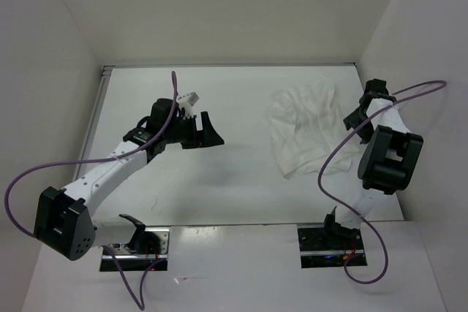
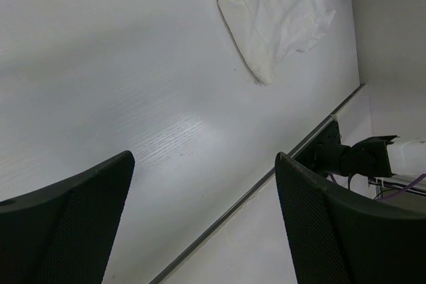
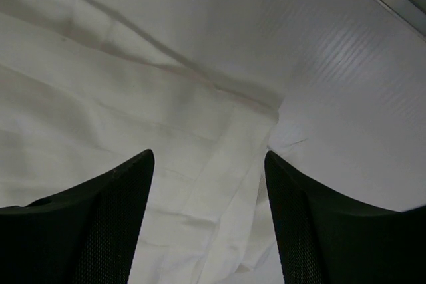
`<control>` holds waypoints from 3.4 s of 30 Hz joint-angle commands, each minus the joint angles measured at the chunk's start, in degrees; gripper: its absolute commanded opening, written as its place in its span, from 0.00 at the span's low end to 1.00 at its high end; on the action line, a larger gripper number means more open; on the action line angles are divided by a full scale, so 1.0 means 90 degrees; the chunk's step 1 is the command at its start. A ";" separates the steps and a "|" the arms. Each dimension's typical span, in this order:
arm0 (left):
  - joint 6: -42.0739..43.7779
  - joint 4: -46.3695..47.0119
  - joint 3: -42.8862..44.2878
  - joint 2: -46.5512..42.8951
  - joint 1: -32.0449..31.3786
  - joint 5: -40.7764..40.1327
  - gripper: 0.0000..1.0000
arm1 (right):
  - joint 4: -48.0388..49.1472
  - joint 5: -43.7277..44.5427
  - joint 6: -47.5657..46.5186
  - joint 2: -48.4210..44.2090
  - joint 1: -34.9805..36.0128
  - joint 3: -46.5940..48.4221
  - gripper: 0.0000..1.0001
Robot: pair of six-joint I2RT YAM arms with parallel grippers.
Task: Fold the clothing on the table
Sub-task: Grab the skirt from the pile, then move the skirt to the center of the board, then flatten the skirt out
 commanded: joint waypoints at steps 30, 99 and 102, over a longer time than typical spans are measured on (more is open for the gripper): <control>0.0394 0.0096 0.0230 0.0194 0.0089 0.0220 0.94 | 0.0281 -0.3340 -0.0165 -0.2460 0.2123 0.0568 0.00; 0.1254 -0.0401 0.5395 0.5251 -0.1317 -0.3441 0.90 | 0.0517 -0.0903 -0.1053 -0.2598 0.3247 0.0960 0.69; 0.1020 -0.0490 0.5864 0.5595 -0.1317 -0.3588 0.90 | 0.0448 -0.1030 -0.1053 -0.2794 0.3013 0.0637 0.69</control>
